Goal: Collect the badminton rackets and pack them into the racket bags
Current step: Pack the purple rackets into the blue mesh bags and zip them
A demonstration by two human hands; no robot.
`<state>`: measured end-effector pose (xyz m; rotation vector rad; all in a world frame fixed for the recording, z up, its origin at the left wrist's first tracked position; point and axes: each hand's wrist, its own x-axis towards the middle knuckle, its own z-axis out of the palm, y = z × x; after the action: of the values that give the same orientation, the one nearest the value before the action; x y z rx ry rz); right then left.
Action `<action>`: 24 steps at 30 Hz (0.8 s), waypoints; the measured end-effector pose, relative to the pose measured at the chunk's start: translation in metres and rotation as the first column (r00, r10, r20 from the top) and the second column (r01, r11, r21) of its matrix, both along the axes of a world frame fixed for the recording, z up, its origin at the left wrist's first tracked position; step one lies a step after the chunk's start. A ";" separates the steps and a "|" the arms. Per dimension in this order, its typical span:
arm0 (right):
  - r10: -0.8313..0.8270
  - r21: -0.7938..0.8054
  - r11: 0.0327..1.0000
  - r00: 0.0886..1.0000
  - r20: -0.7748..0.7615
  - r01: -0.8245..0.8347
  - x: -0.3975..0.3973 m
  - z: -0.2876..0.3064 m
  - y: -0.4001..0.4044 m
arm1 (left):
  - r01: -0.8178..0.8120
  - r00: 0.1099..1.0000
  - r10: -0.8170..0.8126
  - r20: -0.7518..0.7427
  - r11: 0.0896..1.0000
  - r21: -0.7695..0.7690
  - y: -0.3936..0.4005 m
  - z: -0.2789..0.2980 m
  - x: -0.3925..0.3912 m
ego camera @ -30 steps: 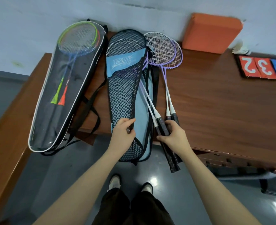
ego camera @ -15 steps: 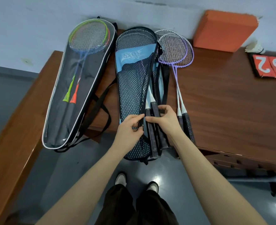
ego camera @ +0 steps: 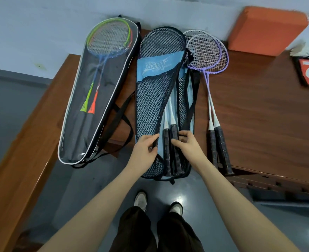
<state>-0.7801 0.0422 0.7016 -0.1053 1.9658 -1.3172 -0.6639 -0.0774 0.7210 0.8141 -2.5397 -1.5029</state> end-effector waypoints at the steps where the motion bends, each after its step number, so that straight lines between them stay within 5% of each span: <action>1: 0.018 0.001 1.000 1.000 -0.019 -0.018 0.003 0.000 0.005 | 0.003 1.000 -0.002 0.008 1.000 -0.016 0.001 -0.004 0.003; 9: 0.195 0.221 0.961 0.975 -0.105 -0.168 0.018 -0.003 0.029 | 0.120 0.981 -0.114 0.155 0.992 -0.031 0.020 -0.021 0.014; 15: -0.017 0.014 1.000 1.000 0.018 0.017 0.025 0.001 0.030 | 0.196 0.955 -0.203 0.216 0.979 0.053 0.033 -0.024 0.029; 20: -0.005 -0.136 0.991 1.000 -0.008 0.004 0.037 0.008 0.022 | 0.101 0.991 -0.101 0.088 0.995 0.007 0.039 -0.015 0.038; 24: 0.131 -0.077 0.987 0.982 -0.135 -0.142 0.037 0.007 0.023 | -0.002 0.999 0.000 -0.034 0.998 -0.065 0.039 -0.010 0.041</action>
<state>-0.7433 0.0653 0.7083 -0.3697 1.9707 -1.3336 -0.6225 -0.0385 0.7108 0.7744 -2.5488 -1.4133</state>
